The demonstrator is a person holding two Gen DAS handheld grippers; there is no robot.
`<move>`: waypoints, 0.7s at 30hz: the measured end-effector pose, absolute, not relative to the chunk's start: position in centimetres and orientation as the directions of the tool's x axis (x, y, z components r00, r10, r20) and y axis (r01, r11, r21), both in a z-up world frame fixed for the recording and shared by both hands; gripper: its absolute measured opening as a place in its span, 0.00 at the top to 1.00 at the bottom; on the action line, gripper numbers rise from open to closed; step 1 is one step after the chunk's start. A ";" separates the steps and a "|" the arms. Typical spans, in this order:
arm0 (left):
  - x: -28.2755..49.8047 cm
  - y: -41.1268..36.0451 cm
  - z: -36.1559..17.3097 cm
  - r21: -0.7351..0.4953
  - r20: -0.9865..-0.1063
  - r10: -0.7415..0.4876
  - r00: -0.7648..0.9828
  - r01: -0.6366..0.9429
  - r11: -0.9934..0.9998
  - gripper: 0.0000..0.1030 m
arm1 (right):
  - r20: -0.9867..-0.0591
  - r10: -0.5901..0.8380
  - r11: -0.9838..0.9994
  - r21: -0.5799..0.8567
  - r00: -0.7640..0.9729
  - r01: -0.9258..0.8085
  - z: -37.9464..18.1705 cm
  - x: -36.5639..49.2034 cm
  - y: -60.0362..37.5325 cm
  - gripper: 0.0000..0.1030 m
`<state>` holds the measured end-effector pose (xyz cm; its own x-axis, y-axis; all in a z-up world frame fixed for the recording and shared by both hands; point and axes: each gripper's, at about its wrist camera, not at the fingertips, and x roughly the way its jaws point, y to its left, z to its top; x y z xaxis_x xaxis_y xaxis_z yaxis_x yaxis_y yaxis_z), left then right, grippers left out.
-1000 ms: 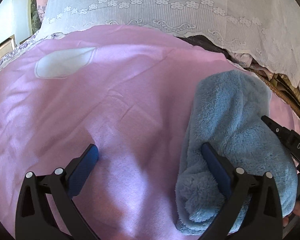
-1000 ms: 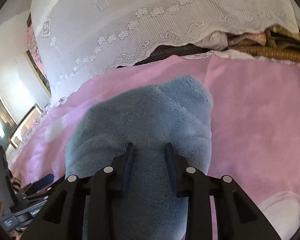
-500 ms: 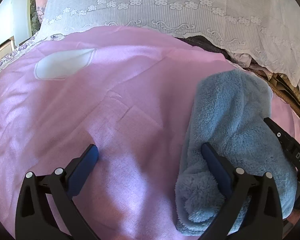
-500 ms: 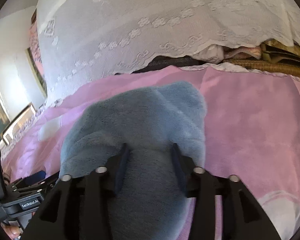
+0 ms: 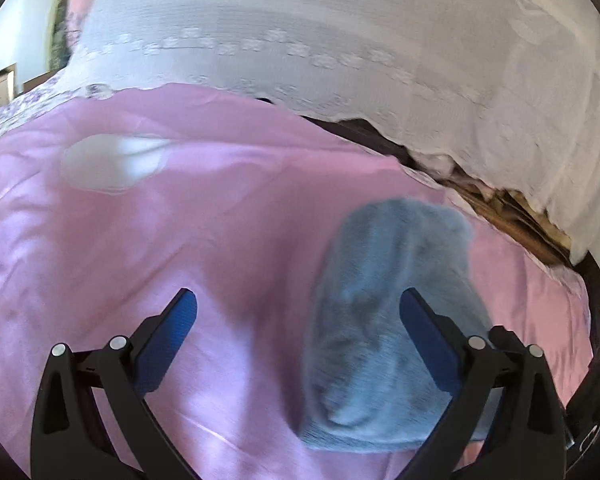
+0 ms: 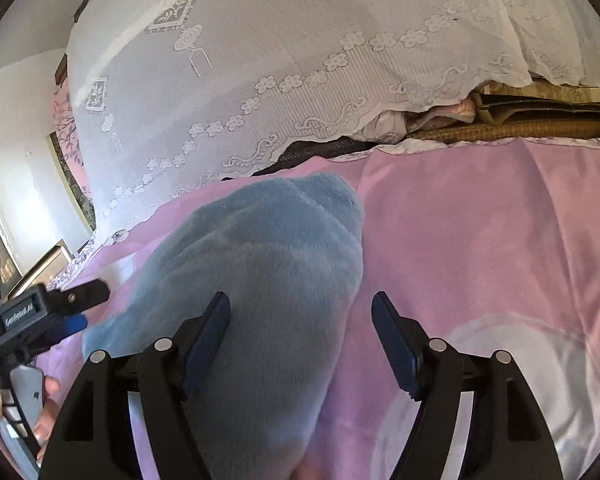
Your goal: Fold small clothes
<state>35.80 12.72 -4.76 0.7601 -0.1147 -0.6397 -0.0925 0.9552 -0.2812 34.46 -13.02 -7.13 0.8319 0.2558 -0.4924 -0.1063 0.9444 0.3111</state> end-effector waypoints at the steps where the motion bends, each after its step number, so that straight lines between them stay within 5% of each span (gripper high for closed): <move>1: 35.8 12.2 -4.9 -0.278 -0.646 -0.125 0.753 -0.080 0.957 0.04 | -0.494 0.257 0.943 0.316 0.830 -0.104 -7.2 34.1 -13.2 0.28; 6: 37.1 9.9 -8.5 -0.220 -0.737 -0.144 0.660 -0.034 0.975 0.04 | -0.525 0.301 0.924 0.366 0.796 -0.109 -7.9 32.7 -14.0 0.28; 10: 37.7 11.4 -10.2 -0.368 -0.742 -0.263 0.617 -0.047 0.929 0.04 | -0.598 0.296 0.927 0.369 0.745 -0.072 -8.9 33.0 -14.0 0.20; 21: 37.4 11.1 -11.0 -0.356 -0.733 -0.272 0.623 -0.011 0.935 0.04 | -0.612 0.292 0.922 0.384 0.735 -0.046 -9.6 33.0 -14.5 0.14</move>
<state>37.42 11.06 -10.98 0.6232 -0.2719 -0.7333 -0.0108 0.9345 -0.3557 33.05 -14.50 -9.62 0.7347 0.2917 -0.6125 -0.0460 0.9222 0.3840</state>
